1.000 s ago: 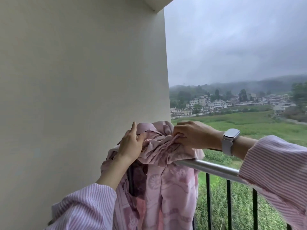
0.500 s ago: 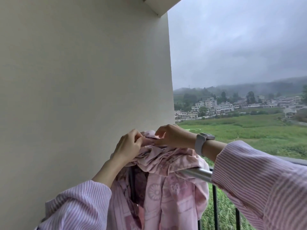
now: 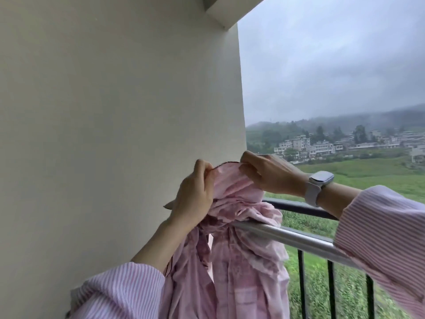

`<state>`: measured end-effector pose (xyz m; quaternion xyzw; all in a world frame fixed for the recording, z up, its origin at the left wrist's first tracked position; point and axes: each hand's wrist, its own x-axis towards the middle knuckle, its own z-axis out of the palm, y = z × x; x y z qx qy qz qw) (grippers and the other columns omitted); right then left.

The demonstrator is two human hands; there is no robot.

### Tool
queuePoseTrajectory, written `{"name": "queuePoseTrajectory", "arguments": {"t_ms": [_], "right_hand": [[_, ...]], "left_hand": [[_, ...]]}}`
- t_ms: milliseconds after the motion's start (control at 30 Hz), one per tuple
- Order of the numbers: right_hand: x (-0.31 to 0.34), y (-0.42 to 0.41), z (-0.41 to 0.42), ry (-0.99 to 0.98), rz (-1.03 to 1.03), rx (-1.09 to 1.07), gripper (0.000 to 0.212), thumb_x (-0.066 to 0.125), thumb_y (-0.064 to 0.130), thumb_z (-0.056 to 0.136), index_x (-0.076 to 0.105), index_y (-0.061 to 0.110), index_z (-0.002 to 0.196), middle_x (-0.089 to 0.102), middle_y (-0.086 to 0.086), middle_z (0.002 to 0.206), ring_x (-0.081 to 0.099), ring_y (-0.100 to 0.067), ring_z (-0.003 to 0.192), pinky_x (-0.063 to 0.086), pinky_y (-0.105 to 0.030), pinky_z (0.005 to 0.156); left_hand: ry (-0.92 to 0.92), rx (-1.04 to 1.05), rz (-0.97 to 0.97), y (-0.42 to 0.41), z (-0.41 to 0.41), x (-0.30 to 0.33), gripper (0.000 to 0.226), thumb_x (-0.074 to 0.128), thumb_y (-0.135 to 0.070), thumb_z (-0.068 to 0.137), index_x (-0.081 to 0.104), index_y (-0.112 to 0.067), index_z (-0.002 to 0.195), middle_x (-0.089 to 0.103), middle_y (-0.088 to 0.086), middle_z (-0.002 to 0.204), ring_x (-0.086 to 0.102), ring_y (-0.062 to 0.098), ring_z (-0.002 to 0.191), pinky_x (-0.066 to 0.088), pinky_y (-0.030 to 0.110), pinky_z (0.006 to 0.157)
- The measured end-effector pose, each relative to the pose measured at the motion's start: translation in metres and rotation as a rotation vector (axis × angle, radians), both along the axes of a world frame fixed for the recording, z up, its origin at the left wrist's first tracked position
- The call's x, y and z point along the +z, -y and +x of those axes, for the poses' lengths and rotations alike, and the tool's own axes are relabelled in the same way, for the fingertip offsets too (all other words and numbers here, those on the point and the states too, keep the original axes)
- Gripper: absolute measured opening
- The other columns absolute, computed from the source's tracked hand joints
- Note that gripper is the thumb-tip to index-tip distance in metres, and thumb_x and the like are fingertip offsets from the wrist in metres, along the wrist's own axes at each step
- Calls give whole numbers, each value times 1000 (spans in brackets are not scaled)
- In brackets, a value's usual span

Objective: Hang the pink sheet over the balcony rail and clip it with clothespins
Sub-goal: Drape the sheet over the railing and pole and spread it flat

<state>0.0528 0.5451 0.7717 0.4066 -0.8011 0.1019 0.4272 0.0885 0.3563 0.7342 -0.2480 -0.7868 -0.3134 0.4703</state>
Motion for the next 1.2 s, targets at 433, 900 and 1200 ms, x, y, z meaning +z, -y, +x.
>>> {"name": "queuePoseTrajectory", "arguments": {"t_ms": [433, 900, 1200], "right_hand": [[-17, -109, 91, -23, 320, -131, 26, 39, 33, 95, 50, 11, 104, 66, -10, 88, 59, -28, 66, 40, -32, 52], [-37, -215, 219, 137, 426, -106, 20, 39, 29, 95, 52, 16, 103, 64, -8, 85, 53, -28, 65, 35, -31, 55], [-83, -244, 280, 188, 501, -144, 21, 39, 35, 94, 50, 19, 104, 64, -6, 97, 51, -21, 70, 37, -33, 57]], "left_hand": [[38, 153, -136, -108, 92, -41, 33, 52, -38, 88, 64, -8, 84, 55, -7, 56, 50, 8, 53, 34, 17, 53], [236, 249, -60, -229, 241, -77, 31, 58, -32, 86, 48, -19, 59, 43, -11, 54, 47, 14, 54, 36, 19, 56], [308, 329, -69, -245, 299, -118, 27, 54, -36, 87, 65, -11, 84, 48, -5, 72, 47, 14, 66, 29, 25, 56]]}}
